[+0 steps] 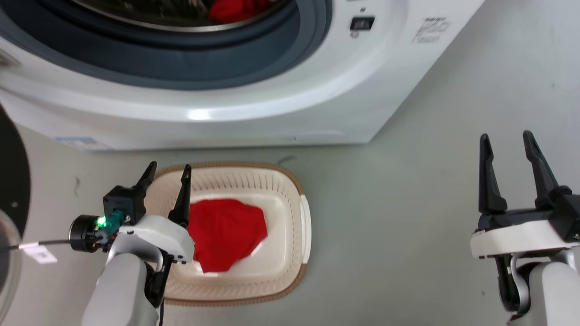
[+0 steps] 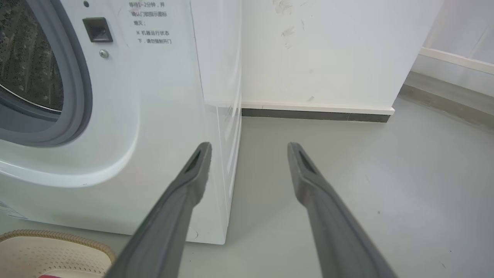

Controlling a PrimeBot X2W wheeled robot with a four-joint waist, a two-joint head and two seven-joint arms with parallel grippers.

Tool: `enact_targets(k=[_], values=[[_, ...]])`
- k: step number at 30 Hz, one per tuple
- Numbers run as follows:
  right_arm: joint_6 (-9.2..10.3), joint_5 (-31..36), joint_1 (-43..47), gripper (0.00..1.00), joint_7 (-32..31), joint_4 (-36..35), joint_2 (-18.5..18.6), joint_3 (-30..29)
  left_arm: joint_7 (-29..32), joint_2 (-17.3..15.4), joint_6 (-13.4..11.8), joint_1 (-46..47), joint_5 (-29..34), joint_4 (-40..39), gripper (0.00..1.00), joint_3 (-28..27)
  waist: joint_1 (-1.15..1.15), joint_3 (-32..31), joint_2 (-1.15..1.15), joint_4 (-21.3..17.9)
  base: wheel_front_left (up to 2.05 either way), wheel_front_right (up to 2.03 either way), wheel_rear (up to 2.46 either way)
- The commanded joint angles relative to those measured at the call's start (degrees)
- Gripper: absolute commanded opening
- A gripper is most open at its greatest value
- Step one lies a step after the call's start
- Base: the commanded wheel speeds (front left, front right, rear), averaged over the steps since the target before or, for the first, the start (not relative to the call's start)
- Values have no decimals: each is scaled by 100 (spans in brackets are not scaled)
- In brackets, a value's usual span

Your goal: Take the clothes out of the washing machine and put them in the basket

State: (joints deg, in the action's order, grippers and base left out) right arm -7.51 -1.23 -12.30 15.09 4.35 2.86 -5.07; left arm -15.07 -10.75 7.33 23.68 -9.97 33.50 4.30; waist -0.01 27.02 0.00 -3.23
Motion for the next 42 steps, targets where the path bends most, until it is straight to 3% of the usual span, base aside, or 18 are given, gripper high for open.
enact_targets(k=[1,13,18,24,30,42], values=[[4,-54,108,100,12,54,1,-49,-15,31,1,-167,63,-192,100,-38,1,-500,0,63,0,0,0],[4,-173,442,100,12,228,1,40,-15,280,13,-1091,257,-1360,100,-78,1,-1219,0,94,0,0,0],[4,-228,484,100,12,218,0,75,-15,156,15,-1246,270,-1675,100,46,1,-1239,0,7,0,0,0],[4,-406,385,100,12,169,1,164,-15,-488,15,-686,270,-1909,100,497,1,-861,0,-410,0,0,0],[4,-563,252,100,12,119,1,282,37,-1198,9,336,21,-1507,100,923,1,-342,0,-852,0,0,0],[4,-1053,-69,100,12,-47,-3,503,1779,-1973,9,3521,-1005,-392,100,1581,1,1005,0,-1472,0,0,0]])
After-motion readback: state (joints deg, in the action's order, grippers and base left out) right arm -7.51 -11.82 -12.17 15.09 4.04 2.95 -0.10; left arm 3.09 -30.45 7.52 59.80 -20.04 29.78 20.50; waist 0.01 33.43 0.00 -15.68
